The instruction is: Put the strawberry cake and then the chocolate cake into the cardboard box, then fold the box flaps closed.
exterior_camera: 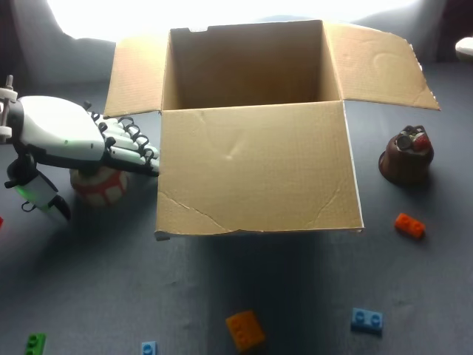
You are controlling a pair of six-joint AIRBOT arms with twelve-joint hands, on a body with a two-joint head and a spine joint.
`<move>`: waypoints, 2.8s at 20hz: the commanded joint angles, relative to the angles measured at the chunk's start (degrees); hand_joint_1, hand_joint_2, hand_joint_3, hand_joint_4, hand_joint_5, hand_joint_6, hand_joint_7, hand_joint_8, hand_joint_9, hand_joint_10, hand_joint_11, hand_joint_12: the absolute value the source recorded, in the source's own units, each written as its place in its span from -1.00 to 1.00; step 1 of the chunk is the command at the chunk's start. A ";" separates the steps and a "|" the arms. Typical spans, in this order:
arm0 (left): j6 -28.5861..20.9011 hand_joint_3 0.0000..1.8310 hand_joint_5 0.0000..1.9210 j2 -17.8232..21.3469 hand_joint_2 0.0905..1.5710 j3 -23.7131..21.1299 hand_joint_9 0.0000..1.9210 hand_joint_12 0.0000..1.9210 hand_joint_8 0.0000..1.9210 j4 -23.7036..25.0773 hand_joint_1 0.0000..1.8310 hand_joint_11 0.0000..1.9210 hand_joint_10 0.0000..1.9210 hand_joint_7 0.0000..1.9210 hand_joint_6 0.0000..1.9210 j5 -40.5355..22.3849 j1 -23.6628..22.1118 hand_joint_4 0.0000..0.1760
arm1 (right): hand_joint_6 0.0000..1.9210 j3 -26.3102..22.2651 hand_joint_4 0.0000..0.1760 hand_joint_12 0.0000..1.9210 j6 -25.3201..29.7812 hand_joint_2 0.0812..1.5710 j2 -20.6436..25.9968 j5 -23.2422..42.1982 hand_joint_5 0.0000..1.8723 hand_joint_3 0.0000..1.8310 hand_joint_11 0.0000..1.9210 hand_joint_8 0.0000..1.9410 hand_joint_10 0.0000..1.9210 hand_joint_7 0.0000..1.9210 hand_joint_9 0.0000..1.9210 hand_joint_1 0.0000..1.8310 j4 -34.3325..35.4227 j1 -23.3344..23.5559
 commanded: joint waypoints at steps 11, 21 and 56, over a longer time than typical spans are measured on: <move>0.72 -0.98 -0.79 -1.30 0.29 1.18 -0.75 0.06 -0.98 -3.53 0.23 -1.00 -0.96 -0.76 -0.97 -0.05 -0.03 -0.05 | -1.00 0.09 -0.92 -0.76 -0.02 0.24 0.61 6.88 -0.96 -1.00 -1.00 -1.00 -1.00 -0.92 -0.92 0.19 0.54 0.48; 1.04 -1.00 -0.71 -1.47 0.31 1.10 -0.92 0.92 0.21 -3.47 0.44 -0.70 0.67 -1.00 -0.26 0.12 0.15 0.01 | -1.00 0.07 -1.00 -0.71 -0.02 0.25 0.60 6.88 -0.94 -1.00 -1.00 -1.00 -1.00 -0.89 -0.89 0.18 0.54 0.46; -0.68 -1.00 -0.26 6.52 0.65 -6.32 -0.42 1.00 0.77 -2.53 0.43 -0.41 0.84 -0.44 0.45 -1.34 -2.36 -1.00 | -1.00 -0.13 -0.99 -0.61 -0.03 0.27 0.62 6.87 -0.95 -1.00 -1.00 -1.00 -0.99 -0.89 -0.87 0.09 0.54 0.44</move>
